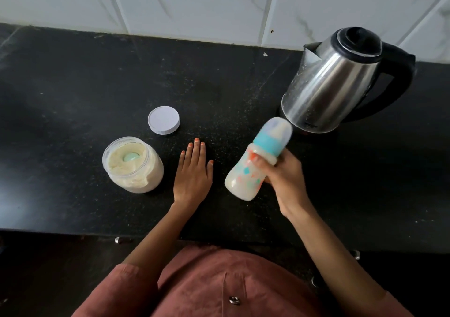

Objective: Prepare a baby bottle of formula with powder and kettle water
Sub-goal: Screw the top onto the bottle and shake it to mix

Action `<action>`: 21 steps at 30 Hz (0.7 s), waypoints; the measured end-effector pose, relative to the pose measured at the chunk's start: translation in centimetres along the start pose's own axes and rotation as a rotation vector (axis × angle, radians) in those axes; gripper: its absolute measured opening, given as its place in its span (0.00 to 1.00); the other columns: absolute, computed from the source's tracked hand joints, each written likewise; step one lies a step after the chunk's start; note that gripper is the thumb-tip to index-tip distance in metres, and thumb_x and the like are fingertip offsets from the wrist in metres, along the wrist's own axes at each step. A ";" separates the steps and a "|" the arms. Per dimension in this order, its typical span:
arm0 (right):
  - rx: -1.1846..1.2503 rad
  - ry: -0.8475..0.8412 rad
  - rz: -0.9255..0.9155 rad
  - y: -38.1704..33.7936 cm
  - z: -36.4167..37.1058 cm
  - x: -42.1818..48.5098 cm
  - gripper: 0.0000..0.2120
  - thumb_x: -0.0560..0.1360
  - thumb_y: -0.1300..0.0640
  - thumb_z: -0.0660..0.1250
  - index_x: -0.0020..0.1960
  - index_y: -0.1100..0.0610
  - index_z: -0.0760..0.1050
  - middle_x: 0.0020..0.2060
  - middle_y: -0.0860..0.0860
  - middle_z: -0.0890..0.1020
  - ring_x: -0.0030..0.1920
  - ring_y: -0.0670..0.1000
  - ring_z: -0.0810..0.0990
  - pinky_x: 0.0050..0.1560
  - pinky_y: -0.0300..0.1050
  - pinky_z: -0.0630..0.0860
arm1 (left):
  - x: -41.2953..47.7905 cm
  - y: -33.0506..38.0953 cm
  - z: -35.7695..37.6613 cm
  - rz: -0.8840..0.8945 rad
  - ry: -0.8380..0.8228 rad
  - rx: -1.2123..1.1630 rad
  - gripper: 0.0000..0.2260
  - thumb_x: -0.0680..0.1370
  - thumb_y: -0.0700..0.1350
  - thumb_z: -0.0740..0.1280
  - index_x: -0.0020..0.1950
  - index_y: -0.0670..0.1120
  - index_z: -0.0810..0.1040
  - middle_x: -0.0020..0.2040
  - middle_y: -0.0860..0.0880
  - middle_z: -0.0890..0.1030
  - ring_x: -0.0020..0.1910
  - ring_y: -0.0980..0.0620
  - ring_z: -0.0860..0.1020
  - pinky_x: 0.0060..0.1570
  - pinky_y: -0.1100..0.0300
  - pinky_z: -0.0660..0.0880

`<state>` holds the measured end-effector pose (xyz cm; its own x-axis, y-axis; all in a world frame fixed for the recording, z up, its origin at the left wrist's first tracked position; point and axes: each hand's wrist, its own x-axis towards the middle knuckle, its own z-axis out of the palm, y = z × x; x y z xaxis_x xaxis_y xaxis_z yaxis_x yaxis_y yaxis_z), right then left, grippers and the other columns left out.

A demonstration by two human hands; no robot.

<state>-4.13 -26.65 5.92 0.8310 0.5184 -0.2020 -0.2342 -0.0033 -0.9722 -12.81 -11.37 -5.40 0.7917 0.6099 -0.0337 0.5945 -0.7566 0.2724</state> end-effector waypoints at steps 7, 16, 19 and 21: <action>0.288 0.273 0.021 -1.2 -1.1 2.7 0.25 0.65 0.53 0.73 0.61 0.56 0.72 0.51 0.50 0.81 0.50 0.47 0.82 0.45 0.43 0.80 | -0.1 0.1 0.0 0.004 0.007 -0.003 0.24 0.82 0.52 0.46 0.76 0.44 0.46 0.77 0.47 0.47 0.76 0.51 0.45 0.72 0.57 0.41; 0.258 0.207 0.047 -1.1 -1.9 3.5 0.30 0.58 0.47 0.74 0.58 0.56 0.75 0.49 0.50 0.82 0.50 0.48 0.82 0.43 0.43 0.80 | -0.1 0.2 -0.2 0.003 0.003 -0.001 0.24 0.82 0.52 0.46 0.76 0.44 0.46 0.77 0.47 0.46 0.76 0.51 0.44 0.72 0.57 0.41; 0.183 0.118 0.081 -0.3 -1.7 2.8 0.30 0.56 0.46 0.75 0.55 0.55 0.76 0.48 0.50 0.83 0.48 0.48 0.82 0.41 0.42 0.80 | -0.1 0.2 -0.3 -0.003 -0.005 -0.009 0.24 0.82 0.52 0.46 0.76 0.44 0.46 0.77 0.47 0.46 0.76 0.51 0.44 0.72 0.57 0.41; 0.025 -0.052 0.120 0.2 -1.3 1.5 0.28 0.51 0.43 0.76 0.48 0.53 0.79 0.44 0.51 0.84 0.47 0.50 0.83 0.43 0.46 0.80 | -0.1 0.2 -0.4 -0.006 -0.010 -0.013 0.24 0.82 0.52 0.46 0.76 0.44 0.46 0.77 0.48 0.46 0.76 0.52 0.44 0.72 0.57 0.41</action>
<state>-2.30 -26.94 5.30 0.7687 0.5595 -0.3099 -0.3437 -0.0472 -0.9379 -12.80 -11.46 -5.01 0.7895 0.6121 -0.0446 0.5974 -0.7498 0.2843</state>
